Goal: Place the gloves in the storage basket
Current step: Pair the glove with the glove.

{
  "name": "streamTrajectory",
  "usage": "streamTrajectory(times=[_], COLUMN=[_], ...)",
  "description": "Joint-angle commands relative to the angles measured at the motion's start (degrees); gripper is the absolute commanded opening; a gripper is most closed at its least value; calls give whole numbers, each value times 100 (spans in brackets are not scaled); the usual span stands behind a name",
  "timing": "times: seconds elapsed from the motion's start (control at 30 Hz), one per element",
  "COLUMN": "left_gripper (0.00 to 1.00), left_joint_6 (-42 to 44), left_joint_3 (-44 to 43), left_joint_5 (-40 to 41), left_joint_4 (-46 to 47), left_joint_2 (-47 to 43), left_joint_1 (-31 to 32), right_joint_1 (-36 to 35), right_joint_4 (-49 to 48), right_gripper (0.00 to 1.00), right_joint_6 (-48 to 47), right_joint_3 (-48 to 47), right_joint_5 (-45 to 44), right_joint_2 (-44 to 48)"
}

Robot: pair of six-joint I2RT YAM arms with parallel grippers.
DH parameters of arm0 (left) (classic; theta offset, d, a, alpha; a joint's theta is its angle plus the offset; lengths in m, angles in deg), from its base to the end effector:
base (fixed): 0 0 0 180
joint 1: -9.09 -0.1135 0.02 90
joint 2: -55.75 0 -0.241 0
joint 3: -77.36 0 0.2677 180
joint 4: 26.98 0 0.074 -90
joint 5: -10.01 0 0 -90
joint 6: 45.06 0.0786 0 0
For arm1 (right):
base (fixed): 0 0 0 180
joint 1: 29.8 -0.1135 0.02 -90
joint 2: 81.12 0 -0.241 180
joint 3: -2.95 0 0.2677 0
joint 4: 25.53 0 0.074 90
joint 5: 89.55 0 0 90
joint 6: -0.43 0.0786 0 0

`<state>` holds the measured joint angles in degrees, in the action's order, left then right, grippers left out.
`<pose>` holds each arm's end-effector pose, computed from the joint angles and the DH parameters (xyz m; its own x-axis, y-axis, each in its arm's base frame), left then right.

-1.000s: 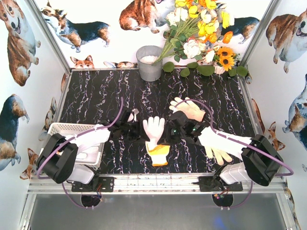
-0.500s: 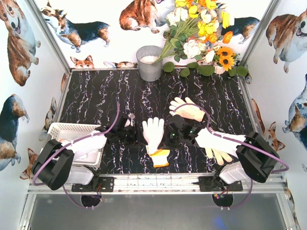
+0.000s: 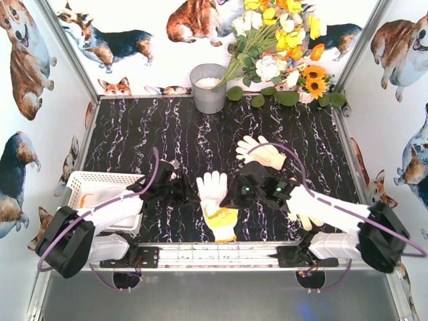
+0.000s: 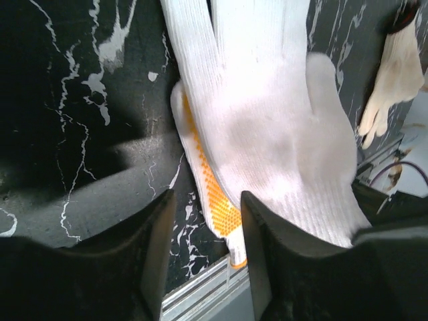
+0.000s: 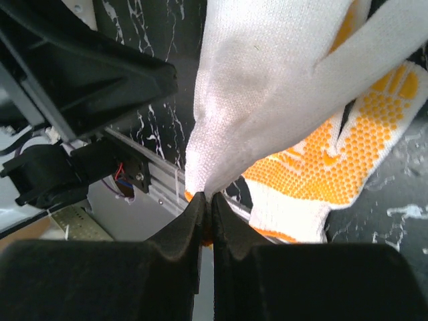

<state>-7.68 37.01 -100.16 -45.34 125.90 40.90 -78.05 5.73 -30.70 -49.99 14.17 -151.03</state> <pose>0.2143 -0.1648 0.0970 -0.9328 -0.2991 -0.2008 -0.0840 0.7227 -0.6860 0.1815 0.2313 0.1496 -0.9672 0.1652 -0.1930 -0.0040 0.7498 0.6617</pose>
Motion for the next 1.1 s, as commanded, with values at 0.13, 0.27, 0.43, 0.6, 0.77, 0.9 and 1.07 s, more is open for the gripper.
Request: streamTrajectory(times=[0.13, 0.27, 0.43, 0.6, 0.77, 0.9, 1.07], left_gripper=[24, 19, 18, 11, 8, 2, 0], left_joint_6=[-60, -94, -138, -116, -149, -114, -62], left_joint_3=[31, 11, -79, -171, -219, -172, -125], left_joint_5=[308, 254, 169, 479, 561, 698, 945], left_joint_4=[197, 389, 696, 984, 1253, 1202, 1016], left_joint_2=[162, 345, 745, 1162, 1486, 1571, 1616], left_joint_1=[36, 36, 36, 36, 38, 36, 36], right_joint_1=[-106, -106, -106, -106, -106, -106, -106], right_joint_4=[113, 111, -24, -55, -12, -11, -138], right_gripper=[8, 8, 8, 8, 8, 8, 8], right_joint_6=[387, 371, 379, 393, 382, 371, 395], right_joint_3=[561, 535, 484, 508, 514, 477, 446], right_joint_5=[-527, -512, -487, -475, -501, -470, -359], right_joint_2=[1130, 1043, 873, 842, 871, 848, 847])
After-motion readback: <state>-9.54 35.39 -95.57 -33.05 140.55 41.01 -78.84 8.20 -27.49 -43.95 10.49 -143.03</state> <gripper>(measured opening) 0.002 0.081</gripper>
